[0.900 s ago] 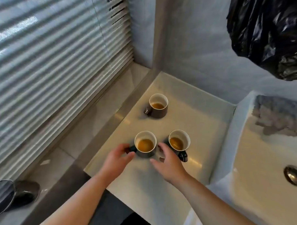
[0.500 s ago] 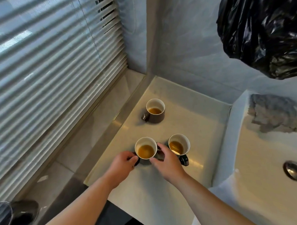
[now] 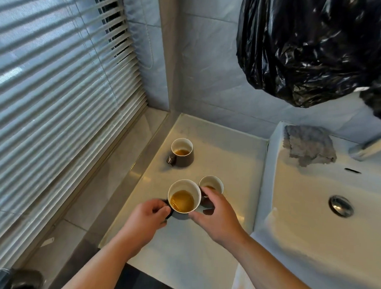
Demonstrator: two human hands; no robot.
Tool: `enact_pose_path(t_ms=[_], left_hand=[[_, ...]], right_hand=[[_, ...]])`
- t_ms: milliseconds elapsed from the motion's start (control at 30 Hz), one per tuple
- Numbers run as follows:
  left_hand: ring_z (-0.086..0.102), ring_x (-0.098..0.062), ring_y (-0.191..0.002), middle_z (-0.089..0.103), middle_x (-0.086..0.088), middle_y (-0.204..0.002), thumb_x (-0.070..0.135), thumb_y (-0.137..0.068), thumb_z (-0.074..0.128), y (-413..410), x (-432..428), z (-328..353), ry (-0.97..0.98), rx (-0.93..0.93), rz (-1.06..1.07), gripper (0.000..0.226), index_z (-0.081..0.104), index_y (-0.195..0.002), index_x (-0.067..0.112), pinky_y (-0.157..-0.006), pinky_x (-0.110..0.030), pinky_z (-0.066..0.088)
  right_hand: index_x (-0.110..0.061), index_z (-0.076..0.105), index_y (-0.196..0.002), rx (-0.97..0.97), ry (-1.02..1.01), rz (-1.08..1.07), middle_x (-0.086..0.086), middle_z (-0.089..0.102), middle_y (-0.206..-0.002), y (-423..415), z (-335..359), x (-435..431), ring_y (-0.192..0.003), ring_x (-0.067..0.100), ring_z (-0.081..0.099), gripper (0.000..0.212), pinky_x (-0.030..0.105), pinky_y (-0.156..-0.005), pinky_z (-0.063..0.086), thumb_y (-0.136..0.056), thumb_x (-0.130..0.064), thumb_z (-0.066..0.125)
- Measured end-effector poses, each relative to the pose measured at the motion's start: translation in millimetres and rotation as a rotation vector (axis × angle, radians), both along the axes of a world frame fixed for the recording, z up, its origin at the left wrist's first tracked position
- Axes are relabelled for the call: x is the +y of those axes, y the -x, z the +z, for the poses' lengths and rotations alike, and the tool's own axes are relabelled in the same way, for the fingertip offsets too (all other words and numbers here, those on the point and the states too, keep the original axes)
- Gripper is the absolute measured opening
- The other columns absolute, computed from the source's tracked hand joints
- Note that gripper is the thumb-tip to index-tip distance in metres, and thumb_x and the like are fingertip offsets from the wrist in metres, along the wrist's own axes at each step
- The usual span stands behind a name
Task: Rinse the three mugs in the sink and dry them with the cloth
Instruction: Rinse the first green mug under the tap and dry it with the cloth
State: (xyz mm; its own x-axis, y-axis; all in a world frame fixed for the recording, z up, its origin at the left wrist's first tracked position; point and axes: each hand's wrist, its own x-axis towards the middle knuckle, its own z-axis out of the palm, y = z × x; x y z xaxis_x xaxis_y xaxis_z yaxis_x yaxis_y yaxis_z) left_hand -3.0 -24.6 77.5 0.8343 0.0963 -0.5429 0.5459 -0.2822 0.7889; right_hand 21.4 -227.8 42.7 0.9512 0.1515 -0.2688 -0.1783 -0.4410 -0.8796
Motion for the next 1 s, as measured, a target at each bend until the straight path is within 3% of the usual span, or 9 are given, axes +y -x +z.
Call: enact_pose_path(t_ms=[100, 200, 367, 533, 633, 800, 867, 933, 1000], left_hand=[[0.069, -0.017, -0.101, 0.071, 0.000, -0.109, 0.018, -0.102, 0.057, 1, -25, 17, 0.016, -0.050, -0.029, 0.015, 0.071, -0.101, 0.018, -0.092, -0.036, 0.060], [0.070, -0.018, -0.100, 0.073, -0.003, -0.108, 0.019, -0.103, 0.056, 0, -61, 26, 0.062, -0.056, -0.072, 0.016, 0.072, -0.102, 0.018, -0.089, -0.034, 0.061], [0.072, -0.017, -0.095, 0.077, -0.002, -0.099, 0.019, -0.102, 0.057, 0, -140, 40, 0.124, -0.105, -0.161, 0.025, 0.078, -0.091, 0.024, -0.079, -0.027, 0.061], [0.072, -0.018, -0.098, 0.078, 0.003, -0.098, 0.021, -0.104, 0.052, 9, -235, 50, 0.164, -0.151, -0.306, 0.033, 0.079, -0.094, 0.038, -0.091, -0.035, 0.060], [0.070, -0.021, -0.093, 0.076, -0.007, -0.095, 0.034, -0.097, 0.055, 16, -289, 54, 0.220, -0.163, -0.356, 0.024, 0.076, -0.095, 0.022, -0.093, -0.040, 0.057], [0.052, -0.023, -0.088, 0.061, -0.011, -0.090, 0.051, -0.074, 0.063, 27, -360, 59, 0.339, -0.168, -0.424, 0.067, 0.058, -0.103, -0.009, -0.089, -0.041, 0.042], [0.052, -0.023, -0.088, 0.063, -0.013, -0.089, 0.047, -0.080, 0.065, 28, -378, 60, 0.388, -0.124, -0.439, 0.059, 0.062, -0.102, -0.008, -0.092, -0.039, 0.045], [0.062, -0.020, -0.089, 0.073, -0.018, -0.097, 0.036, -0.096, 0.061, 25, -391, 60, 0.392, -0.095, -0.477, 0.033, 0.075, -0.098, 0.006, -0.097, -0.034, 0.053], [0.064, -0.018, -0.090, 0.073, -0.020, -0.100, 0.029, -0.102, 0.057, 18, -400, 61, 0.383, -0.087, -0.497, 0.027, 0.078, -0.098, 0.012, -0.099, -0.040, 0.054]], right_hand=[[-0.056, 0.042, -0.127, -0.047, -0.040, -0.022, -0.035, 0.046, -0.126, 9, 23, -28, -0.120, -0.005, 0.049, 0.070, 0.012, -0.089, 0.046, -0.072, -0.046, 0.084], [-0.053, 0.045, -0.119, -0.018, -0.115, -0.080, -0.030, 0.054, -0.124, 20, 43, -65, -0.121, -0.005, 0.052, 0.067, 0.020, -0.094, 0.051, -0.065, -0.047, 0.085], [-0.056, 0.045, -0.120, -0.059, -0.179, -0.170, -0.031, 0.055, -0.121, 46, 72, -144, -0.117, -0.008, 0.053, 0.074, 0.022, -0.088, 0.057, -0.058, -0.044, 0.083], [-0.045, 0.051, -0.124, -0.119, -0.163, -0.292, -0.016, 0.056, -0.128, 77, 88, -232, -0.118, 0.001, 0.054, 0.077, 0.038, -0.089, 0.059, -0.055, -0.042, 0.085], [-0.053, 0.052, -0.117, -0.145, -0.152, -0.363, -0.028, 0.058, -0.117, 93, 93, -280, -0.112, -0.007, 0.055, 0.070, 0.033, -0.089, 0.058, -0.055, -0.046, 0.084], [-0.043, 0.051, -0.130, -0.132, -0.148, -0.438, -0.018, 0.058, -0.127, 112, 97, -340, -0.115, 0.000, 0.055, 0.077, 0.033, -0.090, 0.057, -0.060, -0.045, 0.084], [-0.041, 0.052, -0.132, -0.126, -0.134, -0.444, -0.014, 0.057, -0.130, 115, 97, -357, -0.118, 0.004, 0.055, 0.074, 0.032, -0.092, 0.056, -0.064, -0.040, 0.083], [-0.043, 0.053, -0.130, -0.138, -0.121, -0.443, -0.015, 0.056, -0.131, 113, 97, -371, -0.119, 0.005, 0.055, 0.069, 0.032, -0.094, 0.055, -0.067, -0.041, 0.081], [-0.046, 0.052, -0.129, -0.137, -0.114, -0.445, -0.016, 0.055, -0.131, 108, 96, -381, -0.119, 0.005, 0.054, 0.068, 0.034, -0.095, 0.054, -0.067, -0.045, 0.078]])
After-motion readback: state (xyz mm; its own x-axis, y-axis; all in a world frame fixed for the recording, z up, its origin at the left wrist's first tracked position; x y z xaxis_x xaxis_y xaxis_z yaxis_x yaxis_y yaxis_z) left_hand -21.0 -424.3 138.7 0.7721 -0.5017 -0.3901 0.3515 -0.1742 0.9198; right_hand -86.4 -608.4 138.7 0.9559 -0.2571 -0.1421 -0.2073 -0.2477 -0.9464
